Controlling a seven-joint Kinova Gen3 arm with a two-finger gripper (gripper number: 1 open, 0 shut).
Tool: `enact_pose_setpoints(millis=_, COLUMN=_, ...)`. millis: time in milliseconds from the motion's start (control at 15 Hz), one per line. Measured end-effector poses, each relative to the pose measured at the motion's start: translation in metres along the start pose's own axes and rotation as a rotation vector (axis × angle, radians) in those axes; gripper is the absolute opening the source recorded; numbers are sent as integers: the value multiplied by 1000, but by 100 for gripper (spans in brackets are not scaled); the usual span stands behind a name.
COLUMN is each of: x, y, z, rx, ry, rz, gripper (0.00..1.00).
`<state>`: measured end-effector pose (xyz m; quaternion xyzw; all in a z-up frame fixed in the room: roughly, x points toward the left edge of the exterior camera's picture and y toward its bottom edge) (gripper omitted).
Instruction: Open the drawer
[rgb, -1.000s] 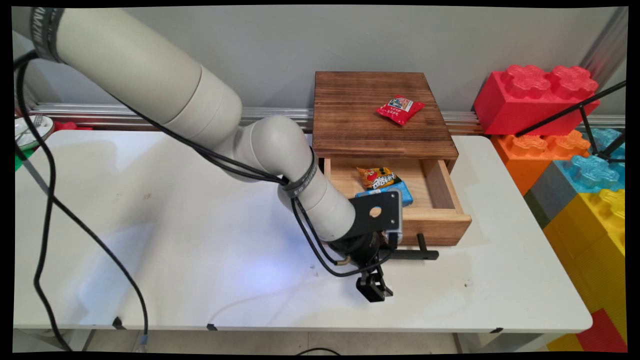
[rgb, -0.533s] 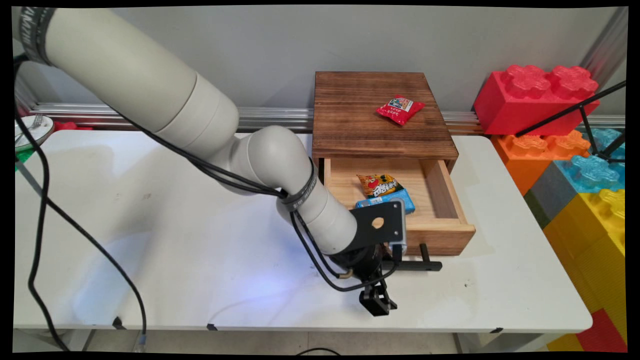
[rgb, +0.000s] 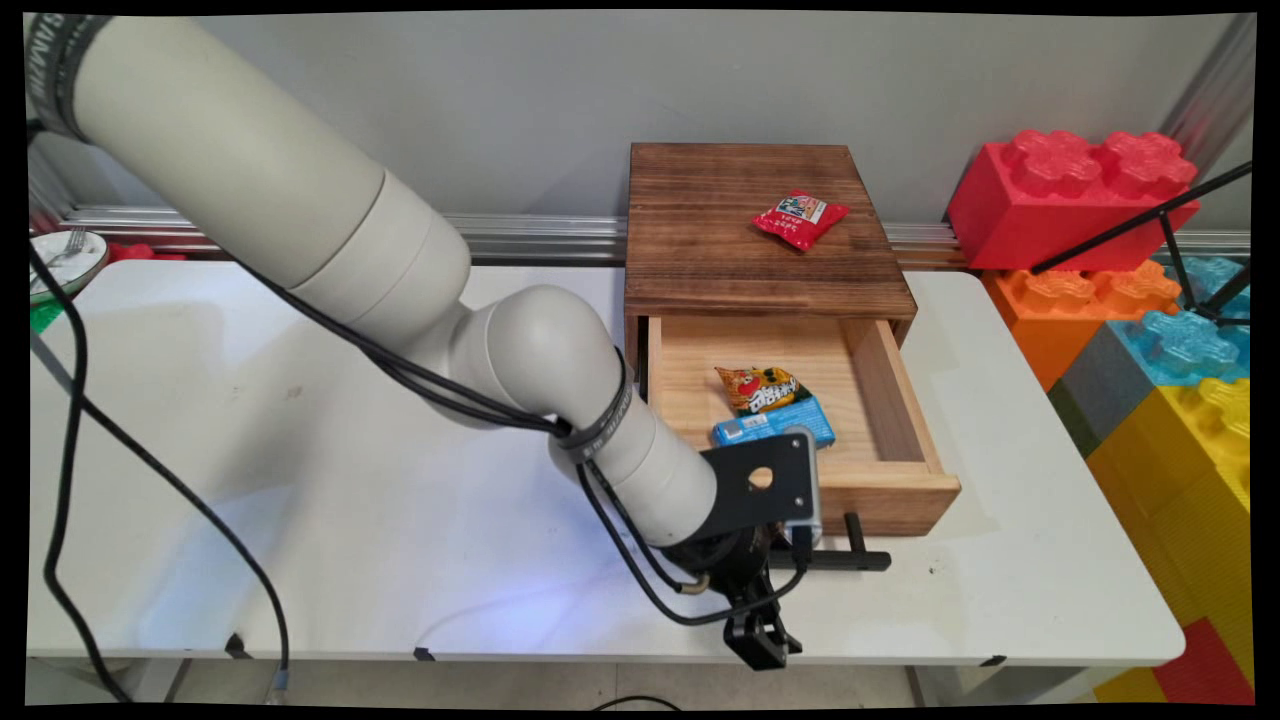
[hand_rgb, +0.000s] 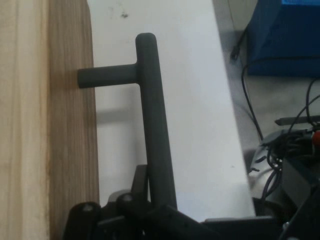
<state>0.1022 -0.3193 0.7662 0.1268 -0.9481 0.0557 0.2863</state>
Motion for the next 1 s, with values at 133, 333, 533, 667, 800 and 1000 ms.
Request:
enact_pose_setpoints(millis=133, x=0, y=7, z=1, rx=-3, ry=2, rz=-1, gripper=100)
enact_pose_setpoints(millis=333, x=-1, y=14, z=3, rx=-6, ry=4, rz=-2, gripper=100)
enact_pose_setpoints(millis=533, x=0, y=22, z=6, rx=-8, ry=7, rz=-2, gripper=100)
enact_pose_setpoints(millis=667, x=0, y=25, z=7, rx=-9, ry=8, rz=-2, gripper=100)
enact_pose_setpoints(millis=800, x=0, y=28, z=9, rx=-8, ry=11, rz=1, gripper=100)
enact_pose_setpoints(millis=1000, x=0, y=31, z=11, rx=1, ry=16, rz=8, gripper=100)
